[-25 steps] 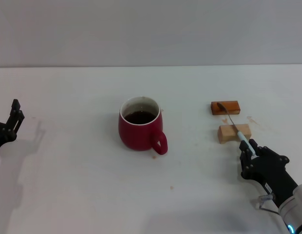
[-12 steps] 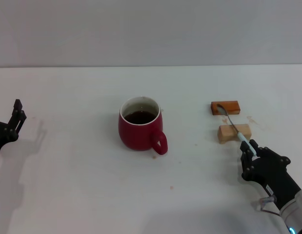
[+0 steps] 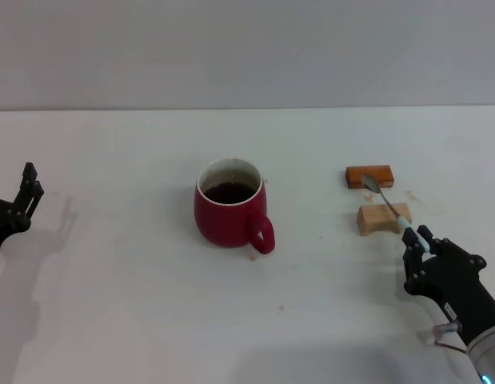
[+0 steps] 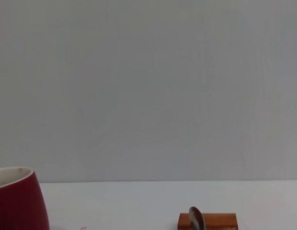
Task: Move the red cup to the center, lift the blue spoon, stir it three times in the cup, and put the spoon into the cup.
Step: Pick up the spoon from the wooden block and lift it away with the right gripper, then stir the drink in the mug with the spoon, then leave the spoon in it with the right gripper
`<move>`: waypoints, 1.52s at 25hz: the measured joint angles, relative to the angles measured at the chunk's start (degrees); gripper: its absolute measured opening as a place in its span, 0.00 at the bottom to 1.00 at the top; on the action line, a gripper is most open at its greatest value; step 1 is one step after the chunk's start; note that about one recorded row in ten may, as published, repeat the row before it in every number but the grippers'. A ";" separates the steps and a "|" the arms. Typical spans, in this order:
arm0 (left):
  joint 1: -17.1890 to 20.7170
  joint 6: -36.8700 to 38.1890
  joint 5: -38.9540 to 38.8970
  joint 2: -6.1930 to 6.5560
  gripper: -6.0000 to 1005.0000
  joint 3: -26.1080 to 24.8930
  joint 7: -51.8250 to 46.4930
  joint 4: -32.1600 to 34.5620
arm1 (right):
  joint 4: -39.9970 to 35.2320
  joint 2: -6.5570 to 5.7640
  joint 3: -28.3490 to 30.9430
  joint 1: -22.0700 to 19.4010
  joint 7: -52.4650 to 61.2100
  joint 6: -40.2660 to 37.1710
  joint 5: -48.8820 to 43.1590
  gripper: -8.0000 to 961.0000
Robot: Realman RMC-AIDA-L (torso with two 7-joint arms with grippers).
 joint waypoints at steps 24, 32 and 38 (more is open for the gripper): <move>-0.26 -0.06 0.00 0.00 0.81 0.06 -0.08 0.20 | 8.24 -3.88 0.57 0.72 -4.41 -4.79 0.06 0.15; -0.26 -0.10 0.01 0.00 0.81 0.06 0.03 0.20 | 20.82 -11.84 2.57 3.30 -4.69 1.51 0.44 0.15; -0.23 -0.16 -0.01 0.00 0.81 0.05 0.06 0.20 | 28.26 -15.98 4.50 4.39 -5.97 6.94 0.51 0.15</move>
